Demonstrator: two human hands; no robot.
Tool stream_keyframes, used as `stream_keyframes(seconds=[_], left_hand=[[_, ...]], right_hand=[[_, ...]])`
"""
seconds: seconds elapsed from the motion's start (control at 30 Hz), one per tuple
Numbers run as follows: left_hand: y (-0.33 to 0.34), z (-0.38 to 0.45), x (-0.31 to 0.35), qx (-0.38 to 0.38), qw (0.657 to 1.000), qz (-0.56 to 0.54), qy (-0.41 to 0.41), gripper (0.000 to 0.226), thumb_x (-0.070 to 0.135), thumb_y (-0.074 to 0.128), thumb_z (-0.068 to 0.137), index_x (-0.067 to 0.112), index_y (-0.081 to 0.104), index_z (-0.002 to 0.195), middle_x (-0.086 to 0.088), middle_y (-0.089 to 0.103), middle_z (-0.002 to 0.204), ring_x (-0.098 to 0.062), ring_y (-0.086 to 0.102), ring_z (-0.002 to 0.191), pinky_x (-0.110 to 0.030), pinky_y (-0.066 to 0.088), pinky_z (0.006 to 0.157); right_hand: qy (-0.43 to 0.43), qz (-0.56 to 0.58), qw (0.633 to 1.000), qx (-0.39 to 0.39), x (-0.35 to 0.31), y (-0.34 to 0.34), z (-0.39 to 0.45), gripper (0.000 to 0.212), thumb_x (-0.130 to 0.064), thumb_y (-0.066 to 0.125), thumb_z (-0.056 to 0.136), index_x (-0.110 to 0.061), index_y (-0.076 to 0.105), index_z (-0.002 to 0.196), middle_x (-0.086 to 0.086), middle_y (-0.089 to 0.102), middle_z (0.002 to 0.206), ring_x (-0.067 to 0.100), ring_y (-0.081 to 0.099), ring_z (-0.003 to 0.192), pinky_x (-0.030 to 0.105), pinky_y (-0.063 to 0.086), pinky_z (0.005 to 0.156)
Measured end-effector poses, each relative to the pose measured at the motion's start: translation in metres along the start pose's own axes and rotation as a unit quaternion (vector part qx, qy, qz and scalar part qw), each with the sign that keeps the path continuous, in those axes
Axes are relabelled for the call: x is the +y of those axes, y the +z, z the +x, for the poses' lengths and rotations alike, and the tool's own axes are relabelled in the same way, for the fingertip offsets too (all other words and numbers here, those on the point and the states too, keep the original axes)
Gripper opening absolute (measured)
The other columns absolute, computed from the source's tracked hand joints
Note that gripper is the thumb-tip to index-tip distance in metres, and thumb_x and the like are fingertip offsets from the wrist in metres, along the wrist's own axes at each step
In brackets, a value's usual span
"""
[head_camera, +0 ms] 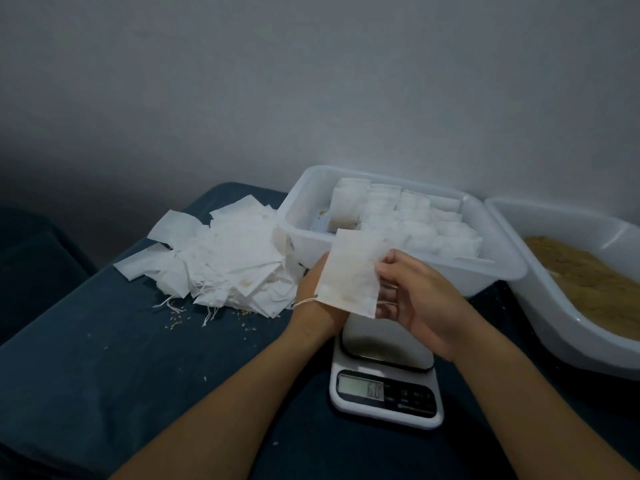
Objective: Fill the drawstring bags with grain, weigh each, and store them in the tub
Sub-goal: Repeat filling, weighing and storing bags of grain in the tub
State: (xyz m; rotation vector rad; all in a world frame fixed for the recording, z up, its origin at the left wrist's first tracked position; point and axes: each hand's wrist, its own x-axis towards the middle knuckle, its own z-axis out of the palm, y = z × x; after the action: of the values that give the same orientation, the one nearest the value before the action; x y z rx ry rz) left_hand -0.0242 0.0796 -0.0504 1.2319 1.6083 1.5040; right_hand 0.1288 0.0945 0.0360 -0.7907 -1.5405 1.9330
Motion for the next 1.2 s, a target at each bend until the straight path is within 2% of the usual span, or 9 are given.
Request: stream_keyframes(seconds=[0.07,0.23,0.37,0.53,0.7,0.9,1.03,1.1,1.2], left_hand=[[-0.007,-0.005,0.005,0.064,0.997,-0.031,0.017,0.017,0.025,0.062,0.103,0.025,0.065,0.086,0.014,0.068,0.077,0.003,0.060,0.071,-0.008,0.044,0.064],[-0.005,-0.018,0.030,-0.009,0.991,-0.129,-0.020,0.057,0.044,0.039,0.112,0.025,0.082,0.079,0.000,0.074,0.073,-0.007,0.060,0.056,-0.018,0.046,0.051],[-0.005,-0.025,0.032,-0.079,0.993,-0.092,0.003,0.039,0.056,0.064,0.089,0.021,0.077,0.078,0.003,0.061,0.063,-0.008,0.047,0.053,-0.020,0.041,0.050],[-0.002,-0.029,0.032,-0.049,0.993,-0.105,-0.026,0.033,0.050,0.077,0.080,0.017,0.072,0.076,-0.011,0.059,0.074,-0.022,0.050,0.066,-0.033,0.044,0.061],[-0.004,-0.027,0.036,0.014,0.975,-0.197,-0.102,0.039,0.037,0.078,0.086,-0.002,0.070,0.088,-0.018,0.063,0.088,-0.030,0.052,0.081,-0.045,0.041,0.079],[-0.002,-0.031,0.038,0.019,0.984,-0.149,-0.096,0.024,0.030,0.071,0.098,0.013,0.070,0.080,-0.003,0.056,0.063,-0.013,0.050,0.055,-0.030,0.041,0.059],[-0.002,-0.034,0.038,0.023,0.998,-0.052,-0.041,0.038,0.040,0.070,0.097,0.006,0.065,0.079,0.004,0.058,0.059,-0.010,0.051,0.053,-0.026,0.044,0.057],[-0.004,-0.035,0.040,0.076,0.997,0.018,0.014,0.036,0.047,0.070,0.095,0.015,0.063,0.081,0.013,0.059,0.061,-0.002,0.050,0.054,-0.014,0.042,0.055],[-0.010,-0.039,0.043,0.104,0.979,0.089,0.151,0.024,0.043,0.070,0.094,0.026,0.056,0.085,0.014,0.058,0.068,-0.005,0.053,0.062,-0.012,0.043,0.059]], right_hand=[[0.012,0.046,0.998,0.040,0.006,-0.017,-0.008,0.032,-0.014,0.051,0.107,-0.022,0.062,0.078,0.003,0.064,0.081,0.012,0.058,0.063,0.025,0.048,0.052],[0.027,0.101,0.986,0.133,0.018,-0.041,-0.020,0.012,-0.017,0.055,0.104,-0.015,0.067,0.103,0.005,0.068,0.082,0.010,0.056,0.057,0.020,0.042,0.044],[0.041,0.112,0.981,0.156,0.023,-0.045,-0.023,0.024,-0.018,0.058,0.102,-0.007,0.069,0.120,0.011,0.068,0.090,0.012,0.058,0.063,0.020,0.042,0.045],[0.036,0.138,0.980,0.142,0.022,-0.044,-0.025,0.030,-0.029,0.060,0.104,-0.007,0.070,0.122,0.008,0.073,0.087,0.011,0.062,0.060,0.019,0.047,0.046],[-0.015,0.019,0.998,0.062,0.024,-0.043,-0.032,0.044,-0.046,0.076,0.089,-0.014,0.072,0.120,0.009,0.078,0.105,0.015,0.066,0.068,0.022,0.051,0.054],[-0.086,-0.109,0.977,0.159,0.035,-0.035,-0.027,0.009,-0.019,0.071,0.099,-0.015,0.076,0.105,0.001,0.078,0.088,0.009,0.061,0.059,0.022,0.049,0.053],[-0.091,-0.101,0.975,0.177,0.035,-0.035,-0.028,0.009,-0.021,0.069,0.100,-0.017,0.076,0.100,0.000,0.077,0.084,0.010,0.059,0.057,0.022,0.048,0.053],[-0.087,-0.090,0.975,0.181,0.033,-0.036,-0.029,0.011,-0.023,0.069,0.100,-0.017,0.077,0.097,-0.002,0.075,0.081,0.010,0.058,0.057,0.021,0.047,0.053],[-0.079,-0.084,0.976,0.183,0.030,-0.038,-0.029,0.016,-0.027,0.069,0.100,-0.019,0.078,0.089,-0.003,0.072,0.075,0.011,0.056,0.056,0.021,0.046,0.052]])
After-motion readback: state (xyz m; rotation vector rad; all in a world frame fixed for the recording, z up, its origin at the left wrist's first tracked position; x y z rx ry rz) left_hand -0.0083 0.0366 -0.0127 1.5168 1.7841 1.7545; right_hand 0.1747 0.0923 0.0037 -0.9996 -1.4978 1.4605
